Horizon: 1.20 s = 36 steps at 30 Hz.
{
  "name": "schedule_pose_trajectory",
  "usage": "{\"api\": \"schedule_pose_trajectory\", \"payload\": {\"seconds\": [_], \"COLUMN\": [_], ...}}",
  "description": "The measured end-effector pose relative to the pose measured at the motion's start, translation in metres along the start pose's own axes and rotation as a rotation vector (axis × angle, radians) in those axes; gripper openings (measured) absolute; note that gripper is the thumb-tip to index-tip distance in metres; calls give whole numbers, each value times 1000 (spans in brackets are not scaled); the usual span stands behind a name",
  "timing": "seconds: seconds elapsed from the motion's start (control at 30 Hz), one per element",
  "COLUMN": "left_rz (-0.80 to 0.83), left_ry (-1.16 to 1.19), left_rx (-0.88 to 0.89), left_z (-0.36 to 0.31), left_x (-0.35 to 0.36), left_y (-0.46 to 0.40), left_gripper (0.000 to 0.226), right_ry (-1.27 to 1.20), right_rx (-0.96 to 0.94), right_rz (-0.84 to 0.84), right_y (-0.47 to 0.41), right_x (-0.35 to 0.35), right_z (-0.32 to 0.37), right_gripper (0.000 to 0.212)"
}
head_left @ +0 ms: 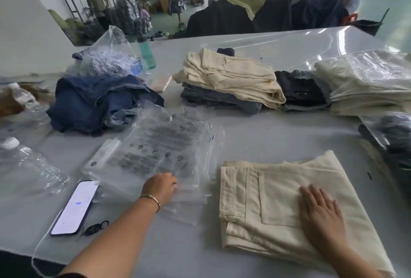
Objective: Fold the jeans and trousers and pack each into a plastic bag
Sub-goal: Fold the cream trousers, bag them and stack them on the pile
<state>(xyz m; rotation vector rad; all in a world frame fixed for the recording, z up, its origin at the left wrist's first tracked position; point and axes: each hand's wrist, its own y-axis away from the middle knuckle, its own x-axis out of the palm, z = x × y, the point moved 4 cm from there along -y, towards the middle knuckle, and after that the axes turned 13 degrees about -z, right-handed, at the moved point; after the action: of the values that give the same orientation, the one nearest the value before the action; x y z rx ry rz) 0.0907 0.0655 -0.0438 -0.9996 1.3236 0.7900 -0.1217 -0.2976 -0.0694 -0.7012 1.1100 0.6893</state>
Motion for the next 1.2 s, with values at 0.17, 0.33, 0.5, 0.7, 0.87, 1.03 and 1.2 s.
{"api": "schedule_pose_trajectory", "payload": {"seconds": [0.17,0.33,0.5,0.7,0.87,1.03,1.2], "left_rz": [137,36,43,-77,-2,301,-36], "left_ry": [-11,-22,296,608,1130,1389,569], "left_rx": [56,123,-120,-413,-477,-314,271], "left_z": [0,-6,2,-13,-110,-196,-207], "left_x": [9,6,-9,-37,-57,-59,-56], "left_y": [-1,4,-3,-23,-27,7,50], "left_gripper": [62,34,26,35,28,21,56], "right_ry": [24,15,24,-70,-877,-1127,-1322], "right_rx": [40,52,60,38,63,270,724], "right_rz": [-15,-26,-14,-39,210,270,166], "right_y": [5,11,10,5,18,13,-6], "right_x": [2,4,0,-13,-35,-33,-29], "right_z": [2,0,3,19,98,117,75], "right_gripper": [49,49,49,48,39,9,20]}}
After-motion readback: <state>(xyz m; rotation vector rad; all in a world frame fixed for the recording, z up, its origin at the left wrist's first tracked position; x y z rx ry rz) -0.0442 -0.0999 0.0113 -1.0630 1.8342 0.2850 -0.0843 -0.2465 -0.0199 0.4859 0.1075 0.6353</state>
